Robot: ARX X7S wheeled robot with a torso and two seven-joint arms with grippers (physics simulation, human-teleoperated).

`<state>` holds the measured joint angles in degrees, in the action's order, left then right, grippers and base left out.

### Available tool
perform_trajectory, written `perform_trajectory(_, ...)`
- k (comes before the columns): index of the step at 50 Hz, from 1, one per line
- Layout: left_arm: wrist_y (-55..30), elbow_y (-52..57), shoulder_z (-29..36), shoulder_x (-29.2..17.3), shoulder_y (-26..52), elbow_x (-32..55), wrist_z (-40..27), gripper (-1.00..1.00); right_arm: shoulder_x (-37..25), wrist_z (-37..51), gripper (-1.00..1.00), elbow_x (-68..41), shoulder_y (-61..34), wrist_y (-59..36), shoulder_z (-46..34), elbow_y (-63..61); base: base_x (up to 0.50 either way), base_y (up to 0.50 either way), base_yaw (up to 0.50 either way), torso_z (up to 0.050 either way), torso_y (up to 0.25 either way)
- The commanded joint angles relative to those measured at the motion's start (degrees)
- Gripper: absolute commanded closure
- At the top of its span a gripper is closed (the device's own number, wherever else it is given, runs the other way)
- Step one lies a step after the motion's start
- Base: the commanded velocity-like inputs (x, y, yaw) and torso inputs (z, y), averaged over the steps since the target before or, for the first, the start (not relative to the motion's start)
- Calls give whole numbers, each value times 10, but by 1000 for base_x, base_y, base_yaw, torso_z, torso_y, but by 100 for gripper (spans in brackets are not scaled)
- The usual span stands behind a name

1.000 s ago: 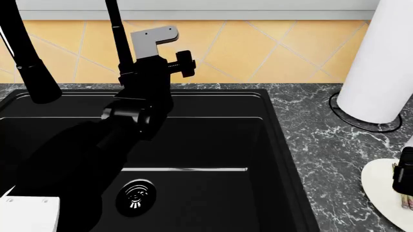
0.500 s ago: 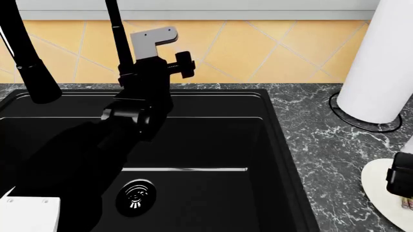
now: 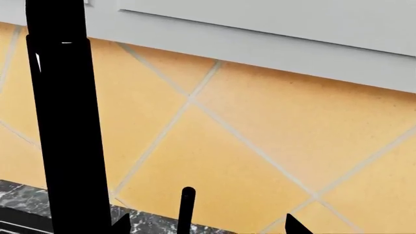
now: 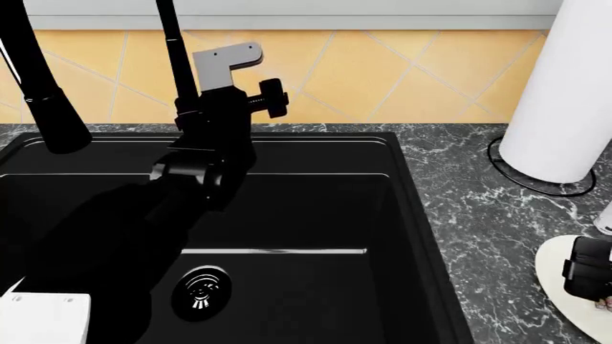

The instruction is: Pick the asparagus from the counter and place it in the sink. Then turn on the sink faucet.

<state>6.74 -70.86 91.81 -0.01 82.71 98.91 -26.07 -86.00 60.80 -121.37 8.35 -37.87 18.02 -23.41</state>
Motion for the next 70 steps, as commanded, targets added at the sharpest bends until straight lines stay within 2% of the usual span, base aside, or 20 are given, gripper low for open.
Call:
perform_trajectory(1, -1, -3, -1, 0, -2, 3, 2, -100, -12, -13, -100, 11, 1, 25, -34, -1, 0, 0, 0, 0, 0)
perform_trajectory(8, 0, -1, 1, 0, -2, 2, 2, -100, -36, -35, -100, 17, 10, 67, -67, -4, 0, 0, 0, 0, 0)
perform_trajectory(43, 0, -10, 3, 0, -5, 7, 10, -100, -39, -74, -100, 43, 5, 115, -150, 3, 0, 0, 0, 0, 0)
perform_trajectory(45, -1, -11, 3, 0, -5, 8, 10, -100, 49, -22, -100, 57, -167, -3, -251, 34, 0, 0, 0, 0, 0)
perform_trajectory(46, -1, -11, 3, 0, -5, 8, 11, -100, 64, -12, -100, 58, -230, -24, -266, 43, 0, 0, 0, 0, 0)
perform_trajectory(65, 1, -10, 4, 0, -5, 10, 12, -100, 76, -8, -100, 63, -237, -35, -274, 48, 0, 0, 0, 0, 0)
perform_trajectory(66, 1, -10, 4, 0, -5, 10, 11, -100, 76, -8, 100, 63, -235, -34, -273, 48, 0, 0, 0, 0, 0)
perform_trajectory(70, 1, -9, 4, 0, -5, 10, 11, -100, 71, -12, 100, 64, -220, -25, -267, 47, 0, 0, 0, 0, 0)
